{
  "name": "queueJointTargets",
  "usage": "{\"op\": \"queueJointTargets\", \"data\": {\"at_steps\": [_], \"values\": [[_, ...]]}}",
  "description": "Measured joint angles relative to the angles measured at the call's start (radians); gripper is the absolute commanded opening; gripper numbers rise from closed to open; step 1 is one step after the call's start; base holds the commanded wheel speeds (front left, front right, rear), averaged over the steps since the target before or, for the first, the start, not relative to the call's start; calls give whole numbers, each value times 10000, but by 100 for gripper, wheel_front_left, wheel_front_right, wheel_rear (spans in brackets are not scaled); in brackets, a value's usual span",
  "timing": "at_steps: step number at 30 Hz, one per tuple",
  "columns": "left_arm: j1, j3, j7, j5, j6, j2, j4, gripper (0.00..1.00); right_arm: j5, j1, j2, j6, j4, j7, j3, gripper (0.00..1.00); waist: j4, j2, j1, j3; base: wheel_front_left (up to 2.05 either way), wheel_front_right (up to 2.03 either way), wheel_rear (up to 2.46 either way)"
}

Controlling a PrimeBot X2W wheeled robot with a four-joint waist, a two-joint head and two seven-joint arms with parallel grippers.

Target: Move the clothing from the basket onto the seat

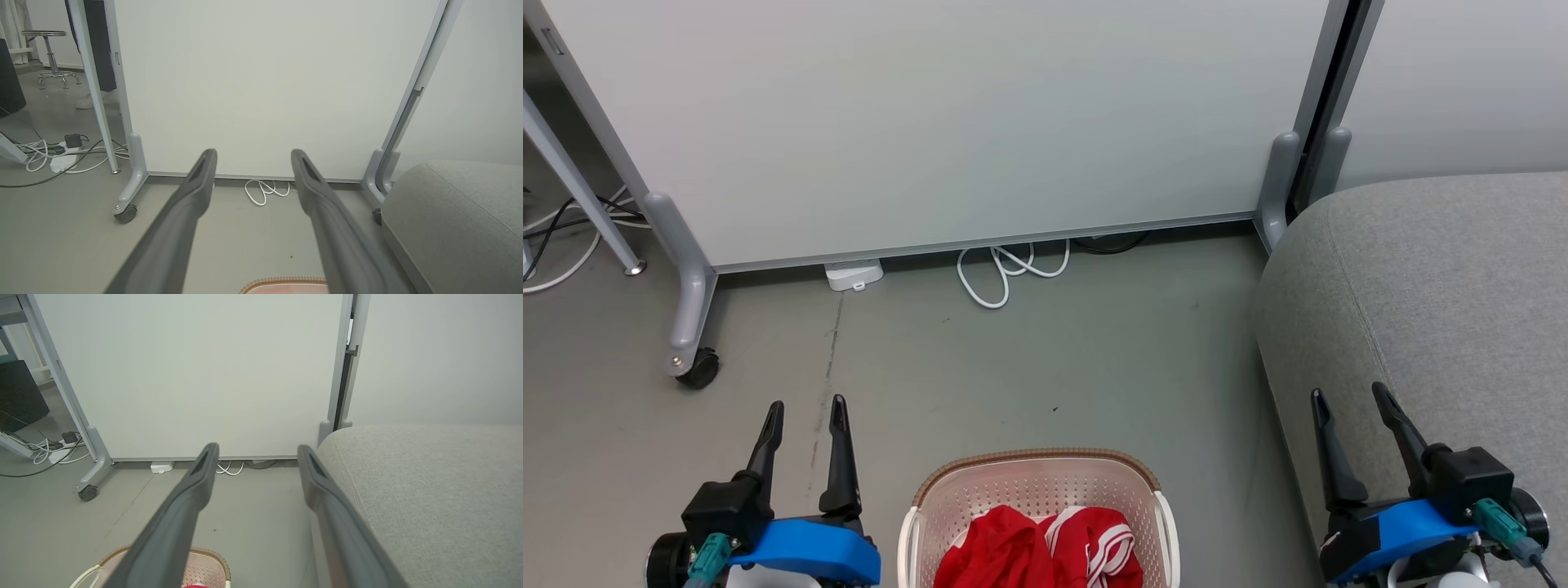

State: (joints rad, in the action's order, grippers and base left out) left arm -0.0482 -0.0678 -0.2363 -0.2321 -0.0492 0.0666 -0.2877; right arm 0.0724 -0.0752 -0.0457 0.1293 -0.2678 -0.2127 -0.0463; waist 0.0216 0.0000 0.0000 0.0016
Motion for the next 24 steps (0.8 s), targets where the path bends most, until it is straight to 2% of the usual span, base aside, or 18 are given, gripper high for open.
{"op": "queueJointTargets", "data": {"at_steps": [15,24], "values": [[1,-12,-253,861,-15,-56,-84,100,-1085,-30,-13,10,-12,-311,36,100,5,0,0,15,0,0,0],[1,38,-253,769,-40,-98,-79,100,-976,-46,-13,12,-79,-362,10,100,5,0,0,3,0,0,0]]}}
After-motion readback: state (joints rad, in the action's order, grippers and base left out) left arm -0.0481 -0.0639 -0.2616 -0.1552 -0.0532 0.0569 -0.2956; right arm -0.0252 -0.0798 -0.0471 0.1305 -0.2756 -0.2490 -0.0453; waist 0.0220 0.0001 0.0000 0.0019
